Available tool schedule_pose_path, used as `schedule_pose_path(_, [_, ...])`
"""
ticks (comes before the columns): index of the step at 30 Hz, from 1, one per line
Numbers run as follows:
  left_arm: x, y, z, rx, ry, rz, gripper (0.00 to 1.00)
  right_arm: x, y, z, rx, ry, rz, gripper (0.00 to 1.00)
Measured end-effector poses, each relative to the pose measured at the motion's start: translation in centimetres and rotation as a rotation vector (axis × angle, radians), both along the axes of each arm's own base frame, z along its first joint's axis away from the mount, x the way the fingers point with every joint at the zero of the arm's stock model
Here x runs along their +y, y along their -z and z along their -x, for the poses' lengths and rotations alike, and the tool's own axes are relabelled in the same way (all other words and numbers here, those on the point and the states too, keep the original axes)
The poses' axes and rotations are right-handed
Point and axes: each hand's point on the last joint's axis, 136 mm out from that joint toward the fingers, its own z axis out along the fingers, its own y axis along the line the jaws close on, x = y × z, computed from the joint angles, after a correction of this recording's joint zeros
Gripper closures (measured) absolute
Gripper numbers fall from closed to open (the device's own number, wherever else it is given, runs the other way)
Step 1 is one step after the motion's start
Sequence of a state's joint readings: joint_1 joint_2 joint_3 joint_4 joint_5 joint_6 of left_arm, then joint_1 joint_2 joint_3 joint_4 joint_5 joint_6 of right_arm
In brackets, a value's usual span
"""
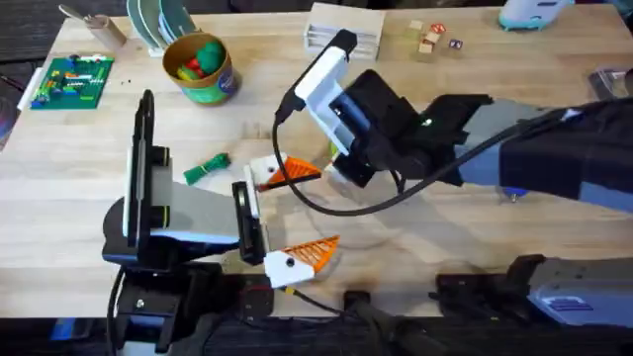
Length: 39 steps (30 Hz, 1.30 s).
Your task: Pick up the gripper from the table and insert it into the empty holder that is missing its gripper. Then pick up a screw, insert it into the mounting hole, and use the screwdriver to tighten it. Finally, clean up the table by picking up the vegetable and placing it into the bucket.
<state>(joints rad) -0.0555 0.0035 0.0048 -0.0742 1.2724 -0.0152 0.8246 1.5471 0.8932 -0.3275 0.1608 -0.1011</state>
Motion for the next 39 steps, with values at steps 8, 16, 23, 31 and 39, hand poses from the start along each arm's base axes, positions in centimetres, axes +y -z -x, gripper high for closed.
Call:
schedule_pose_path(8, [0.0,0.0,0.0,0.0,0.0,0.0,0.007,0.0,0.0,0.0,0.0,0.0,0.001,0.68])
schedule_pose_path(16, [0.0,0.0,0.0,0.0,0.0,0.0,0.008,0.0,0.5,-0.3,0.001,-0.002,0.018,0.796])
schedule_pose_path(23, [0.0,0.0,0.0,0.0,0.0,0.0,0.008,0.0,0.4,-0.4,-0.005,-0.002,0.017,0.967])
schedule_pose_path(31, [0.0,0.0,0.0,0.0,0.0,0.0,0.009,-0.6,0.3,-0.9,-0.033,0.019,0.045,0.994])
schedule_pose_path(39, [0.0,0.0,0.0,0.0,0.0,0.0,0.008,-1.6,0.0,-1.6,-0.066,0.052,0.094,0.994])
